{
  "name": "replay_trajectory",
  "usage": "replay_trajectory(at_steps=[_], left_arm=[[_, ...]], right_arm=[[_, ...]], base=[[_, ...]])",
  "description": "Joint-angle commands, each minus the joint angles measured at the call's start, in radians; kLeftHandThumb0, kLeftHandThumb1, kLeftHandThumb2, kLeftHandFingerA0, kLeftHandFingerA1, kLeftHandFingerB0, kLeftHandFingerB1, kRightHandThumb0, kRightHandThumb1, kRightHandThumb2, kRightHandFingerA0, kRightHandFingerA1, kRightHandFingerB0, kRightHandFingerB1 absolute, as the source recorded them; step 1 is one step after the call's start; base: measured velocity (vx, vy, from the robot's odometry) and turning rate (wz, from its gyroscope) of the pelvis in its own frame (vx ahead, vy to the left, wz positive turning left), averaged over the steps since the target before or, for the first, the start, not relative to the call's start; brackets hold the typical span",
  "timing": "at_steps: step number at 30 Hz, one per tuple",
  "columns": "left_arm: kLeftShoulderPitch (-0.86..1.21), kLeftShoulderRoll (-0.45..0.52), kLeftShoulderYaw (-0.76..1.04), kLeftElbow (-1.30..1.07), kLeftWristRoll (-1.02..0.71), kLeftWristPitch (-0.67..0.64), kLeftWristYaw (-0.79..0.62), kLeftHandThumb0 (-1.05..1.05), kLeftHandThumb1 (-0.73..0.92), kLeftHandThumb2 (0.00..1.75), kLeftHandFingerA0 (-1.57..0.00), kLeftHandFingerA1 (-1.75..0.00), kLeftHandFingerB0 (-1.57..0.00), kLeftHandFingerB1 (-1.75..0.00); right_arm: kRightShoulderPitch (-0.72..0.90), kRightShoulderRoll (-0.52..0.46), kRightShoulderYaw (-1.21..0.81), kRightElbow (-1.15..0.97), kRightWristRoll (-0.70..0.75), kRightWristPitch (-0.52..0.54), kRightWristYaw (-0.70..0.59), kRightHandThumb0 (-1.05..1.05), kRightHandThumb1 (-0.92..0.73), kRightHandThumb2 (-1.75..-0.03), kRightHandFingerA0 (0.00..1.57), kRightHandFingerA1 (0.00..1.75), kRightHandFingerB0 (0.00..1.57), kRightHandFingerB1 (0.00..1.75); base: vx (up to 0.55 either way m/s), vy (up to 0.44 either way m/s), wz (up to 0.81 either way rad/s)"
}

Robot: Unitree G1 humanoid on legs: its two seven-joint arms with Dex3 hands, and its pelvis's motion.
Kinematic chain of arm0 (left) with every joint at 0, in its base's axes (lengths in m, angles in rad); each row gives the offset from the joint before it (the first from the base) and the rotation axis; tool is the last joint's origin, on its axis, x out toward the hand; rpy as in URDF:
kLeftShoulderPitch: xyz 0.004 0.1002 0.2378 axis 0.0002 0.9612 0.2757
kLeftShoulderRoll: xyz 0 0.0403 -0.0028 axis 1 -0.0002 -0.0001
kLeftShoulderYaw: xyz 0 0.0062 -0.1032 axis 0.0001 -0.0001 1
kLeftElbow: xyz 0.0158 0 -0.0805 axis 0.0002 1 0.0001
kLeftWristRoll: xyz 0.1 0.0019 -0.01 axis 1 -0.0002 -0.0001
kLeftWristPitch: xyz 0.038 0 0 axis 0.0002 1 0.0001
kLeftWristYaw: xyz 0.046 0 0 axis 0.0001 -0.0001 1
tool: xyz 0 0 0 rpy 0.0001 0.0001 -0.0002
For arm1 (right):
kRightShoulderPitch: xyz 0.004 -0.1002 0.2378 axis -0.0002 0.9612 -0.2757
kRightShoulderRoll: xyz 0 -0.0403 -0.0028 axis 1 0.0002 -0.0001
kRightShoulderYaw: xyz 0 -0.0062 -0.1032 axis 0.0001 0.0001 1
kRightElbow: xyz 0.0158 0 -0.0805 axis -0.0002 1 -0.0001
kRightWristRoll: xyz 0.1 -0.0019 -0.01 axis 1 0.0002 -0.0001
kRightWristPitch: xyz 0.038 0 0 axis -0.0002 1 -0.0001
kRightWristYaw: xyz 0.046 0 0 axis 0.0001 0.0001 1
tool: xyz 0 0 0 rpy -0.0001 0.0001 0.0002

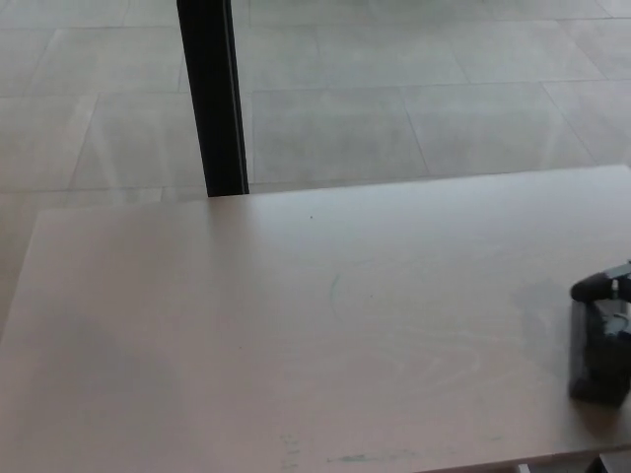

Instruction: The robot uses its right hand to hold the eraser kept in the middle of the desk and use it to wipe the desk by swiping its surface twice

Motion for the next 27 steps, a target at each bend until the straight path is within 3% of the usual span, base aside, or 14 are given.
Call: replay_trajectory(at_steps=[1,3,4,5,8,12,13,16,17,19,27], left_arm=[[-0.003,0.003,0.009,-0.006,-0.021,-0.003,-0.006,-0.45,0.47,0.90,-0.77,-0.84,-0.57,-0.70],[0.000,0.005,0.000,-0.007,-0.012,-0.011,-0.008,-0.47,0.47,0.90,-0.78,-0.84,-0.58,-0.71],[0.002,0.009,-0.014,-0.005,0.005,-0.017,-0.004,-0.50,0.49,0.91,-0.78,-0.82,-0.59,-0.70],[0.003,0.010,-0.020,-0.003,0.011,-0.022,-0.003,-0.50,0.49,0.90,-0.79,-0.82,-0.61,-0.71],[0.002,0.004,-0.007,-0.026,-0.014,-0.012,-0.015,-0.46,0.48,0.91,-0.75,-0.83,-0.58,-0.71],[0.004,-0.001,-0.010,-0.041,-0.010,-0.004,-0.010,-0.47,0.48,0.91,-0.75,-0.82,-0.59,-0.71],[0.003,0.001,-0.010,-0.042,-0.011,0.003,-0.016,-0.48,0.49,0.92,-0.74,-0.81,-0.56,-0.70],[0.009,-0.001,-0.011,-0.061,-0.010,0.006,-0.015,-0.46,0.50,0.92,-0.74,-0.82,-0.57,-0.70],[0.008,-0.001,-0.013,-0.061,-0.007,0.011,-0.007,-0.47,0.50,0.91,-0.75,-0.81,-0.59,-0.71],[-0.006,0.004,-0.013,-0.033,-0.006,0.005,-0.012,-0.49,0.49,0.91,-0.74,-0.80,-0.59,-0.70],[0.001,-0.001,-0.007,-0.052,-0.012,0.012,-0.003,-0.47,0.49,0.91,-0.76,-0.82,-0.62,-0.72]], right_arm=[[0.002,0.088,0.101,-0.013,-0.063,0.067,0.001,-0.26,-0.61,-0.78,0.90,1.75,0.66,1.68],[-0.010,0.133,0.143,-0.030,-0.066,0.072,0.011,-0.25,-0.56,-0.89,0.91,1.75,0.67,1.70],[-0.012,0.154,0.160,-0.047,-0.070,0.089,0.001,-0.26,-0.58,-0.86,0.89,1.75,0.67,1.68],[-0.014,0.189,0.193,-0.072,-0.079,0.108,0.007,-0.24,-0.56,-1.00,0.87,1.75,0.67,1.68],[-0.007,0.249,0.244,-0.105,-0.082,0.130,0.014,-0.27,-0.58,-0.99,0.83,1.75,0.69,1.60],[0.015,0.310,0.314,-0.109,-0.118,0.123,-0.010,-0.29,-0.55,-0.96,0.89,1.75,0.69,1.70],[0.033,0.334,0.334,-0.080,-0.112,0.061,0.005,-0.27,-0.53,-1.01,0.93,1.75,0.75,1.68],[0.055,0.360,0.370,-0.074,-0.137,0.066,-0.012,-0.31,-0.51,-1.01,0.93,1.75,0.77,1.65],[0.072,0.366,0.398,-0.072,-0.161,0.057,-0.025,-0.32,-0.54,-0.98,0.95,1.75,0.82,1.56],[0.109,0.376,0.436,-0.072,-0.164,0.057,-0.002,-0.31,-0.53,-1.07,0.92,1.75,0.78,1.62],[0.112,0.333,0.451,-0.084,-0.172,0.080,-0.006,-0.29,-0.53,-1.05,0.92,1.75,0.81,1.58]], base=[[0.00,0.000,0.00],[0.00,0.000,0.00],[0.00,0.000,0.00],[0.00,0.000,0.00],[0.00,0.000,0.00],[0.00,0.000,0.00],[0.00,0.000,0.00],[0.00,0.000,0.00],[0.00,0.000,0.00],[0.00,0.000,0.00],[0.00,0.000,0.00]])
